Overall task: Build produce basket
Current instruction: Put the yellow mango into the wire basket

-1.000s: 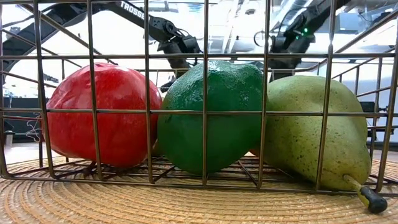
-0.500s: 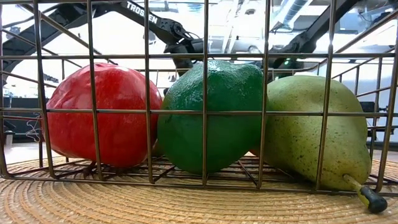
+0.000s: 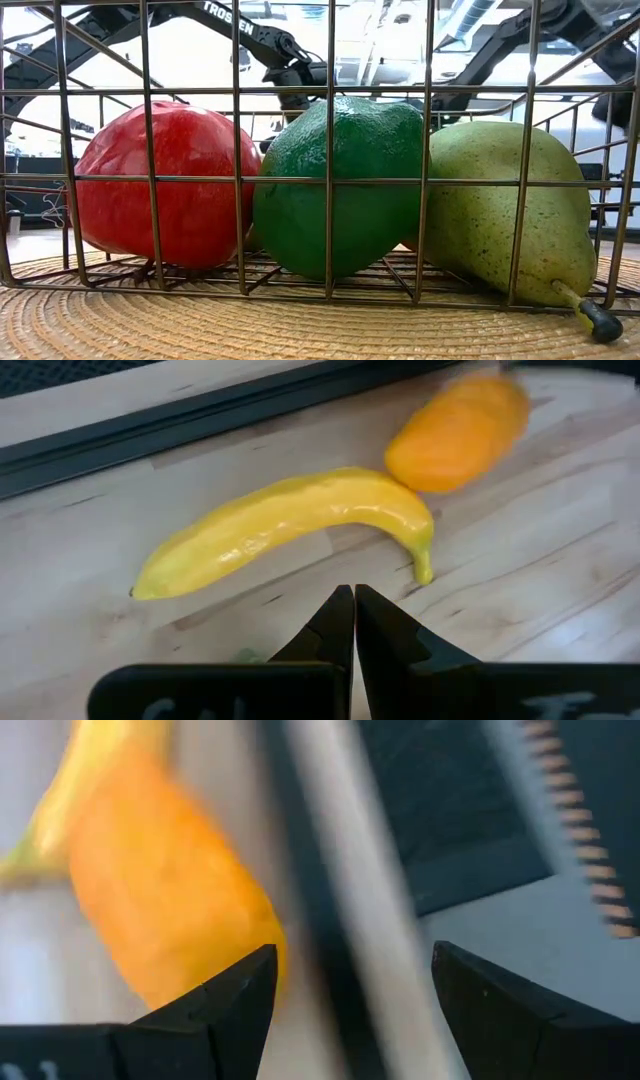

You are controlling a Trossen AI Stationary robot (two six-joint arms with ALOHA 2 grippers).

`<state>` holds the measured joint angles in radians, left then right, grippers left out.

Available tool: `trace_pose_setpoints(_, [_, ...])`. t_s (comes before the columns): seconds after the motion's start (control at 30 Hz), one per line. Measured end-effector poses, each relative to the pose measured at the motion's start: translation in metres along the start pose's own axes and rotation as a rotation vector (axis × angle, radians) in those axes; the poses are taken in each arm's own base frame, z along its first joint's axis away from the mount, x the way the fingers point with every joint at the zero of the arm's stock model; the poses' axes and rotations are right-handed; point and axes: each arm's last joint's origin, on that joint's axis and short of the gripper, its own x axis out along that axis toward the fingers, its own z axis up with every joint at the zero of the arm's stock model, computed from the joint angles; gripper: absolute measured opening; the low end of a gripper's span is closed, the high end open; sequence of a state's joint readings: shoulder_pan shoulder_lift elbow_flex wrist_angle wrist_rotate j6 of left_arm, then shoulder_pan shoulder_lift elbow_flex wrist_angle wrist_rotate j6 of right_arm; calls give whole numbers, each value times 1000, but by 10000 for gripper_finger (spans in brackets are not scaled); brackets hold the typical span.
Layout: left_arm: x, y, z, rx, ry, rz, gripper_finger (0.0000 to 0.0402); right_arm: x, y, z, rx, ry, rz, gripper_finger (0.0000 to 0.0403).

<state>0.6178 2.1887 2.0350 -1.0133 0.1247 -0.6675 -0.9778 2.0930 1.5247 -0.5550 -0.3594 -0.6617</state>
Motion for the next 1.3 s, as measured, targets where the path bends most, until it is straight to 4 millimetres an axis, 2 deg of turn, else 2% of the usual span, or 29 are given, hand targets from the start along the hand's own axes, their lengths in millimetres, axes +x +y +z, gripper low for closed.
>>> trace_pose_setpoints(0.1, [0, 1, 0, 10, 7, 6, 0, 11, 19, 2, -74, 79, 84, 286])
trace_pose_setpoints(0.23, [0, 1, -3, 49, 28, 17, 0, 10, 45, 7, -152, 172, 171, 286])
trace_pose_setpoints(0.33, [1, 2, -4, 88, 41, 18, 0, -4, 68, 16, -205, 188, 253, 285])
trace_pose_setpoints(0.43, [4, 3, -7, 112, 76, 3, 0, -32, 88, 29, -266, 155, 293, 285])
trace_pose_setpoints(0.5, [6, 4, -6, 138, 44, 21, 0, -51, 90, 37, -296, 108, 226, 285])
trace_pose_setpoints(0.6, [6, 0, 1, 157, -44, 18, 0, -77, 78, 44, -276, 32, 83, 285])
trace_pose_setpoints(0.73, [6, -2, 9, 126, -115, -21, 0, -91, 60, 39, -206, -8, 18, 285])
trace_pose_setpoints(0.83, [17, 1, 11, 98, -93, -21, 0, -82, 41, 27, -154, 11, 7, 285])
trace_pose_setpoints(0.93, [32, 4, 8, 95, -58, 14, 0, -63, 19, 15, -113, 11, -17, 285])
trace_pose_setpoints(1.0, [32, 3, 6, 110, -55, 37, 0, -50, 9, 9, -87, 17, -22, 285])
trace_pose_setpoints(1.17, [34, 0, 3, 88, -10, -14, 0, -12, 8, -3, -86, 66, 67, 285])
trace_pose_setpoints(1.3, [42, 0, -2, 88, 52, -28, 0, 8, 17, -2, -114, 86, 101, 285])
